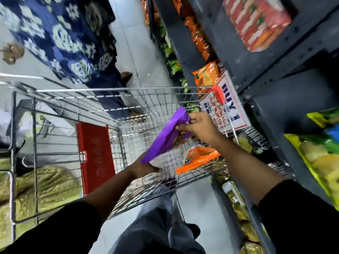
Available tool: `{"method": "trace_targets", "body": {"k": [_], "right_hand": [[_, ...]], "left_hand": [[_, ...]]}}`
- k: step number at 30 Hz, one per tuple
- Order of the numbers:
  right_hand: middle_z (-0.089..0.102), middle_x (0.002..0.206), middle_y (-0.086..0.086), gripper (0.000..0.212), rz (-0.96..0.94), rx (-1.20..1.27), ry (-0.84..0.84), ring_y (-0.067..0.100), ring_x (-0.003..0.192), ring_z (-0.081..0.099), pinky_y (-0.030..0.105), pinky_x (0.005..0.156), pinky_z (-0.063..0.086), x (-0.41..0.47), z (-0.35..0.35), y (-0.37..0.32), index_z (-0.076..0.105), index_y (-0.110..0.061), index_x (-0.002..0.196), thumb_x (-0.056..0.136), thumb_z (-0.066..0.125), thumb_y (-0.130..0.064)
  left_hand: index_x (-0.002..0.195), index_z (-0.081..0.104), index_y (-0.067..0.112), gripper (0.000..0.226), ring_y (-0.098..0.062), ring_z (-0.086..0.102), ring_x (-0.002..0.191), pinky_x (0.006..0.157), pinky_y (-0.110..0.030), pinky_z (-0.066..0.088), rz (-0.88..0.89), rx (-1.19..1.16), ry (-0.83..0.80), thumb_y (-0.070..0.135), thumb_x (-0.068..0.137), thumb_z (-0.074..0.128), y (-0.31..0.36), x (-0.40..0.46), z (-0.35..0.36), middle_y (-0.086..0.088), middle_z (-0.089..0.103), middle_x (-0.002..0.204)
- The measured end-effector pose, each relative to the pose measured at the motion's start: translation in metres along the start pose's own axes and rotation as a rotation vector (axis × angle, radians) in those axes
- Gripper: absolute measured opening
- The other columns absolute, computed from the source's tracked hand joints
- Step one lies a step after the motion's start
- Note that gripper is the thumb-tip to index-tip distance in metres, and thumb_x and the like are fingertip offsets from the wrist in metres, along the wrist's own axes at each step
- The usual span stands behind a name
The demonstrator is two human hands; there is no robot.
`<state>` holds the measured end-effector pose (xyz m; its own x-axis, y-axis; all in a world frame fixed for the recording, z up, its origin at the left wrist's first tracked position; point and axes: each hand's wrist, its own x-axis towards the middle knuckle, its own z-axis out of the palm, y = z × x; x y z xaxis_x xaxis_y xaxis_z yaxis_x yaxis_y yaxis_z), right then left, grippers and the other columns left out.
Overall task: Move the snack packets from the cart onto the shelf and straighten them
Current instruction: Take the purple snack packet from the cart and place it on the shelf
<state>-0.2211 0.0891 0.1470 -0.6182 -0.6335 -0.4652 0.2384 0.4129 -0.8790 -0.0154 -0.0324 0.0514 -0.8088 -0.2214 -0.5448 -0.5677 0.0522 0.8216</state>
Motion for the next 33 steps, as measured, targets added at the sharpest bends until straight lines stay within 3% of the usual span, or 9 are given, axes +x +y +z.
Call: {"method": "trace_targets", "body": {"k": [3, 5, 8, 11, 19, 24, 27, 31, 33], "right_hand": [[0.070, 0.071, 0.024, 0.027, -0.156, 0.152, 0.213, 0.022, 0.069, 0.059, 0.035, 0.064, 0.048, -0.042, -0.012, -0.057, 0.065, 0.021, 0.085, 0.069, 0.078, 0.003], [0.071, 0.064, 0.010, 0.016, -0.250, 0.237, 0.314, 0.017, 0.069, 0.060, 0.030, 0.064, 0.049, -0.074, -0.024, -0.095, 0.069, 0.011, 0.079, 0.070, 0.078, 0.001], [0.071, 0.076, 0.018, 0.029, -0.385, 0.372, 0.469, 0.025, 0.078, 0.057, 0.038, 0.069, 0.050, -0.134, -0.046, -0.149, 0.069, 0.013, 0.083, 0.068, 0.082, -0.009], [0.070, 0.091, 0.029, 0.038, -0.524, 0.463, 0.556, 0.031, 0.078, 0.059, 0.052, 0.072, 0.052, -0.197, -0.060, -0.195, 0.068, 0.014, 0.086, 0.065, 0.085, -0.013], [0.074, 0.060, 0.003, 0.023, -0.957, 0.310, 0.893, 0.008, 0.052, 0.059, 0.017, 0.049, 0.045, -0.384, -0.121, -0.294, 0.071, -0.001, 0.068, 0.063, 0.086, -0.019], [0.073, 0.070, 0.011, 0.031, -1.034, 0.233, 1.086, 0.018, 0.061, 0.062, 0.025, 0.058, 0.046, -0.495, -0.170, -0.314, 0.067, -0.005, 0.069, 0.060, 0.087, -0.027], [0.071, 0.084, 0.026, 0.036, -1.056, 0.207, 1.191, 0.026, 0.069, 0.062, 0.032, 0.063, 0.048, -0.549, -0.191, -0.320, 0.070, 0.003, 0.083, 0.066, 0.085, -0.025], [0.073, 0.057, 0.004, 0.021, -1.049, 0.156, 1.304, 0.009, 0.045, 0.063, 0.018, 0.045, 0.050, -0.597, -0.221, -0.318, 0.069, -0.002, 0.073, 0.073, 0.079, -0.021], [0.071, 0.056, 0.005, 0.027, -1.019, 0.132, 1.371, 0.010, 0.042, 0.061, 0.019, 0.043, 0.048, -0.610, -0.238, -0.312, 0.068, 0.005, 0.074, 0.075, 0.077, -0.021]], "left_hand": [[0.107, 0.064, 0.007, 0.037, 0.006, 0.053, 0.080, 0.085, -0.025, 0.038, 0.114, -0.082, 0.178, 0.010, 0.074, 0.079, 0.065, -0.008, -0.013, -0.001, 0.058, 0.102], [0.084, 0.067, 0.004, 0.013, -0.010, 0.052, 0.080, 0.078, -0.031, 0.040, 0.225, -0.156, 0.298, 0.016, 0.080, 0.070, 0.113, -0.017, -0.023, 0.000, 0.060, 0.084], [0.082, 0.073, 0.014, 0.013, 0.015, 0.055, 0.069, 0.070, -0.010, 0.046, 0.455, -0.233, 0.440, 0.012, 0.088, 0.062, 0.195, -0.043, -0.030, 0.025, 0.067, 0.065], [0.086, 0.077, 0.020, 0.031, 0.017, 0.059, 0.061, 0.065, -0.002, 0.048, 0.704, -0.363, 0.453, -0.005, 0.087, 0.058, 0.275, -0.079, -0.013, 0.030, 0.070, 0.064], [0.063, 0.061, 0.012, 0.038, -0.008, 0.041, 0.053, 0.049, -0.028, 0.032, 1.170, -0.486, 0.297, 0.046, 0.081, 0.063, 0.457, -0.178, 0.061, 0.006, 0.053, 0.053], [0.081, 0.075, 0.010, 0.031, -0.024, 0.058, 0.081, 0.077, -0.054, 0.053, 1.227, -0.566, -0.130, 0.041, 0.079, 0.071, 0.559, -0.223, 0.121, -0.013, 0.071, 0.085], [0.082, 0.077, 0.017, 0.022, -0.024, 0.064, 0.079, 0.081, -0.047, 0.053, 1.233, -0.549, -0.316, 0.037, 0.080, 0.071, 0.604, -0.246, 0.160, -0.010, 0.076, 0.084], [0.077, 0.076, 0.015, 0.019, -0.023, 0.064, 0.078, 0.079, -0.046, 0.055, 1.207, -0.472, -0.424, 0.029, 0.086, 0.066, 0.641, -0.262, 0.215, -0.016, 0.074, 0.083], [0.070, 0.074, 0.015, 0.022, -0.015, 0.061, 0.061, 0.064, -0.031, 0.056, 1.182, -0.421, -0.437, 0.027, 0.087, 0.065, 0.651, -0.259, 0.241, -0.006, 0.073, 0.068]]}}
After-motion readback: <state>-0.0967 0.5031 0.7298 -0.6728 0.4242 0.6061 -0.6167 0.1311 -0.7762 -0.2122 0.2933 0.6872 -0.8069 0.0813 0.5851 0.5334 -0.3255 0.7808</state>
